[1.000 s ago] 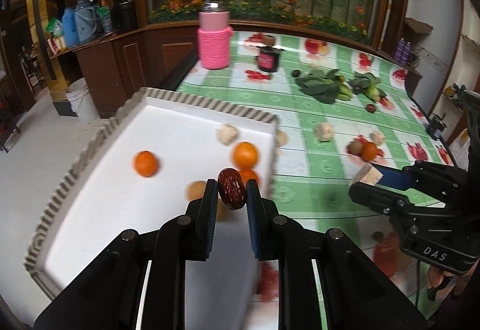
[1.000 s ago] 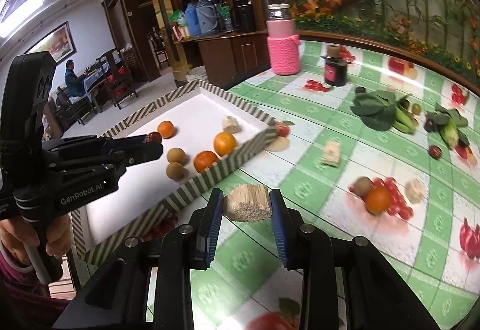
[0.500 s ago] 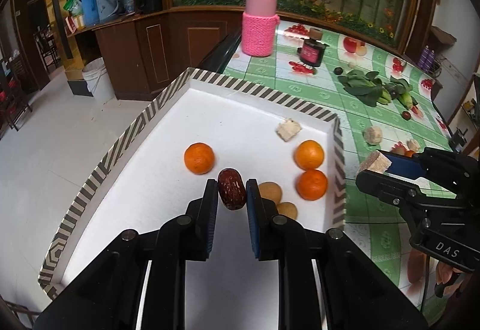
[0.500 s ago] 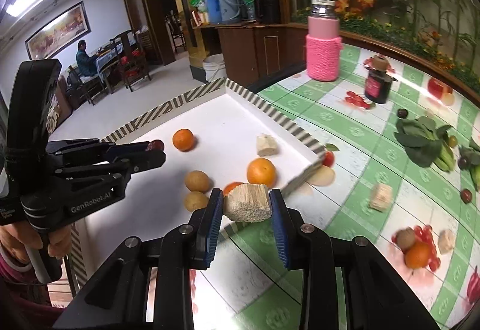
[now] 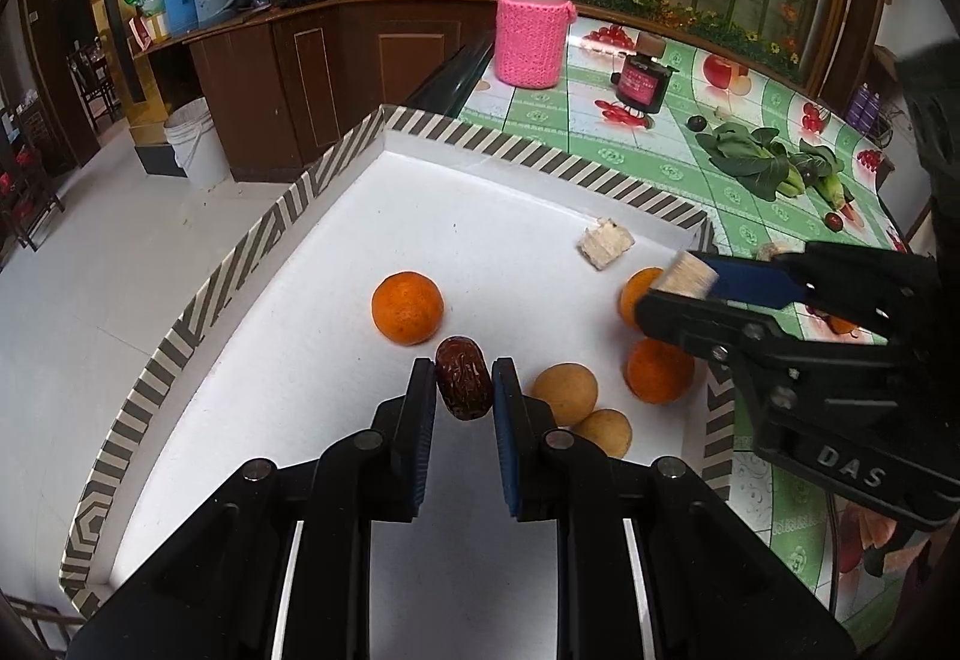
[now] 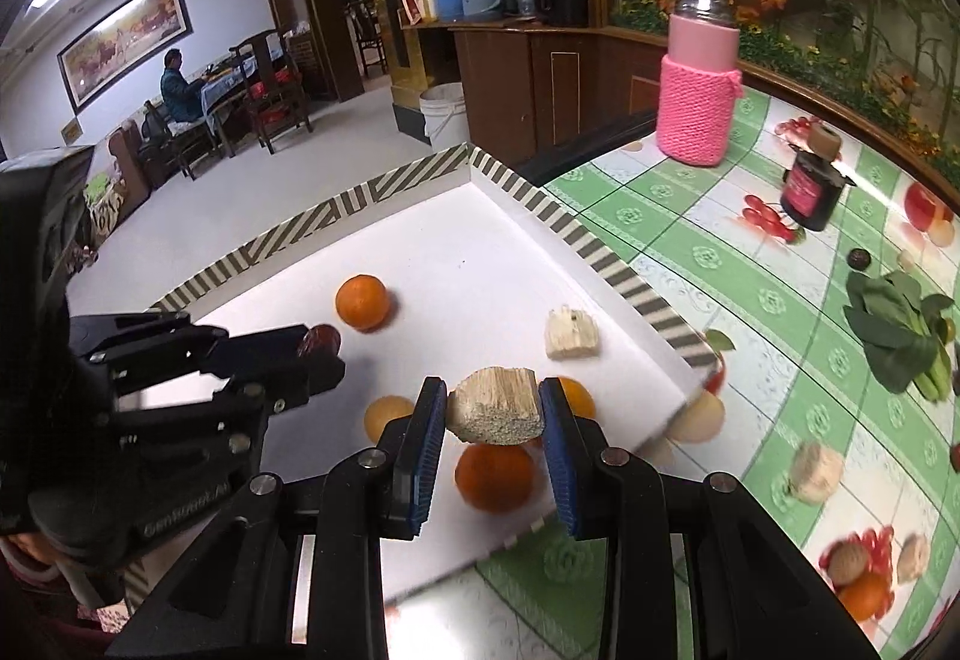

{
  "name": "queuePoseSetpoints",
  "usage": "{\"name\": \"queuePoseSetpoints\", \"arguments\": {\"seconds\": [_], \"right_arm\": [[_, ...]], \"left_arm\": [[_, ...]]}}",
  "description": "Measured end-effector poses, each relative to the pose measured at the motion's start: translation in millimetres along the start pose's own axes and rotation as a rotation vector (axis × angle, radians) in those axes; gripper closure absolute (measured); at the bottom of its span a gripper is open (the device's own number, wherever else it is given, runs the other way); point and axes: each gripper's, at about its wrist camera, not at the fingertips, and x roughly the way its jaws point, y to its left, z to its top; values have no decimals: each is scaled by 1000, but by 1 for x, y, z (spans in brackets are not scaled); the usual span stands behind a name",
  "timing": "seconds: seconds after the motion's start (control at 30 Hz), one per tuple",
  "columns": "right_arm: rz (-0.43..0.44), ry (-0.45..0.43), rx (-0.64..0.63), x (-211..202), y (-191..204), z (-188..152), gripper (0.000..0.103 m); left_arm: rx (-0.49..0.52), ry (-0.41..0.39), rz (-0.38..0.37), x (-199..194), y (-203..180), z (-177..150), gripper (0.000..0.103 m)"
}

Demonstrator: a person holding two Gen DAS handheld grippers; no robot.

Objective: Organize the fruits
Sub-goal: 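Carry the red date and the beige cube over the tray, then open both tools to release the date and the cube into the tray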

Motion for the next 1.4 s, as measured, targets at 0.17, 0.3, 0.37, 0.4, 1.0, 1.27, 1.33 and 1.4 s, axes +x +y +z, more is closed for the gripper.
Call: {"name": "queuePoseSetpoints", "arguments": {"seconds": [0.17, 0.3, 0.37, 0.4, 1.0, 1.27, 1.33, 1.4], "right_arm": [[5, 33, -12, 18, -2, 8, 71], [18, 38, -22, 28, 1, 14, 71], [23, 45, -34, 32, 4, 17, 71], [21, 48, -41, 34, 6, 18, 71], [33, 68, -36, 61, 6, 17, 64], [26, -20, 2, 22, -3, 8, 33], [-2, -60, -3, 4, -6, 1, 30], [-34, -108, -12, -18, -10, -7, 26]], "left_arm": [[-20, 25, -11, 7, 5, 2, 87], [-30, 52, -22, 12, 10, 1, 87], [-30, 57, -22, 13, 11, 1, 87], [-31, 58, -20, 13, 12, 0, 87], [-36, 100, -18, 21, 11, 0, 87], [-46, 63, 6, 13, 10, 0, 45], [-39, 37, 18, 7, 7, -1, 44], [-40, 19, 18, 1, 4, -1, 36]]}}
